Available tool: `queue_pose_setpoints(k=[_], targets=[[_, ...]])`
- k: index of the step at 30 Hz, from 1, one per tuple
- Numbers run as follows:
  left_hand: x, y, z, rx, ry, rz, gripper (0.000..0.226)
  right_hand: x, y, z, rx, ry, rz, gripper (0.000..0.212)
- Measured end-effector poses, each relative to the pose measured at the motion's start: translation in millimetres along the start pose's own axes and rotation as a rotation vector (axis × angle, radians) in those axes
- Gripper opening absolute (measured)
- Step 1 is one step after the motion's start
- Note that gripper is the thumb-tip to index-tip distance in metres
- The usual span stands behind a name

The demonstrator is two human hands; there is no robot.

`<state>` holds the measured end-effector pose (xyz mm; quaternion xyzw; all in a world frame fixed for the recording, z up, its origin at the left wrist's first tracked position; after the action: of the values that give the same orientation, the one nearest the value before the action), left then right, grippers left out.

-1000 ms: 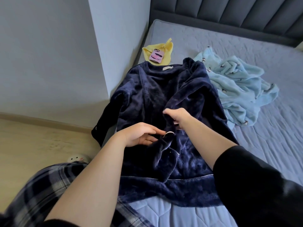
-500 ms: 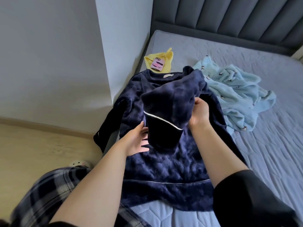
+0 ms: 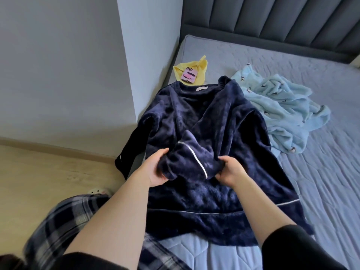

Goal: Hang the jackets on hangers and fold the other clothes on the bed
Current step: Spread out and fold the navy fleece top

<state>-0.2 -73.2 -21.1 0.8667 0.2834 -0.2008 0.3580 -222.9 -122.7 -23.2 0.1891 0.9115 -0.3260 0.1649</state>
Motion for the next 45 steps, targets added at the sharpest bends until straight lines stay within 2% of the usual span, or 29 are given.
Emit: queue_pose_setpoints(k=[1,3,4,5,7,8,9,11,14,16,18,22,25,27,29,31,33,35,38,40,42,43,45], targets=[[8.2,-2.5,1.5,-0.044,0.173,0.225,0.03,3.0,4.0,2.5,-0.018,0.042,-0.042,0.019],[19.1,-1.6,2.1,-0.236,0.589,0.732,0.04,3.9,12.7,4.1,-0.031,-0.01,-0.03,0.028],[19.0,0.9,3.6,-0.39,0.707,0.898,0.04,2.5,16.7,4.7,-0.039,-0.073,-0.027,0.031],[17.0,2.9,3.8,-0.532,0.737,0.929,0.039,1.2,21.0,3.8,-0.053,-0.129,-0.049,0.03],[13.4,7.6,4.0,-0.716,0.654,0.842,0.05,-1.7,30.0,0.6,-0.075,-0.205,-0.129,0.027],[9.0,11.6,4.5,-0.75,0.556,0.813,0.054,-2.5,32.3,0.4,-0.072,-0.22,-0.152,0.03],[4.2,14.4,6.1,-0.738,0.45,0.808,0.05,-4.3,32.5,-0.4,-0.058,-0.218,-0.157,0.03],[-5.9,14.6,8.6,-0.586,0.232,0.845,0.032,-6.1,28.2,-1.4,-0.029,-0.177,-0.136,0.027],[-3.2,-0.1,7.2,-0.144,-0.03,0.981,0.054,-5.1,19.6,-3.6,0.03,-0.054,-0.25,0.028],[5.0,-11.1,8.0,0.001,-0.106,1.114,0.056,3.0,20.2,-3.3,0.096,0.081,-0.421,0.024],[11.4,-13.0,12.1,-0.038,-0.083,1.123,0.046,12.1,27.3,-4.4,0.075,0.11,-0.474,0.021],[5.2,-12.3,12.9,-0.033,-0.154,0.813,0.037,25.7,40.9,-7.5,-0.047,-0.075,-0.13,0.01],[2.9,-8.5,12.6,-0.046,-0.176,0.729,0.031,23.4,43.6,-4.9,-0.033,-0.103,-0.091,0.012],[5.8,5.9,13.8,-0.176,-0.02,0.832,0.023,18.7,43.4,-1.5,-0.03,-0.095,-0.154,0.023],[10.0,21.4,12.2,-0.22,0.137,0.975,0.021,17.3,36.5,1.6,-0.008,-0.042,-0.299,0.026],[11.2,24.7,13.1,-0.165,0.097,1.058,0.04,16.1,21.4,4.3,0.058,0.024,-0.425,0.017],[9.9,20.7,11.8,-0.168,0.096,1.083,0.067,15.9,-0.5,12.5,0.158,0.129,-0.452,0.002],[8.9,13.3,14.9,-0.252,0.156,1.07,0.077,12.4,-28.4,23.9,0.276,0.244,-0.476,0.013],[7.9,6.8,23.1,-0.404,0.206,1.092,0.052,-3.5,-70.1,35.8,0.417,0.297,-0.429,0.024],[7.1,7.0,25.9,-0.479,0.238,1.149,0.031,-16.7,-94.2,43.7,0.431,0.29,-0.377,0.042],[7.5,7.1,26.5,-0.497,0.25,1.168,0.019,-26.5,-114.7,49.9,0.463,0.322,-0.366,0.055],[8.7,6.8,26.3,-0.497,0.244,1.159,0.014,-28.2,-124.3,53.3,0.49,0.363,-0.377,0.054],[10.4,7.5,26.6,-0.488,0.236,1.133,0.009,-18.0,-146.8,59.3,0.532,0.553,-0.44,0.044]])
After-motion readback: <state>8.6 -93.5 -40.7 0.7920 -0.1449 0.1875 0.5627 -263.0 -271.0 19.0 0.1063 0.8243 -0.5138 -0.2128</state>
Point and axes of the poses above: each hand's wrist, its own z-axis towards the middle knuckle, its own x-axis out of the back of the hand, y = z × x, the point moved 3 cm from there along z, towards the middle knuckle, and after that the axes turned 5 degrees about -x, right-handed, at the moved point
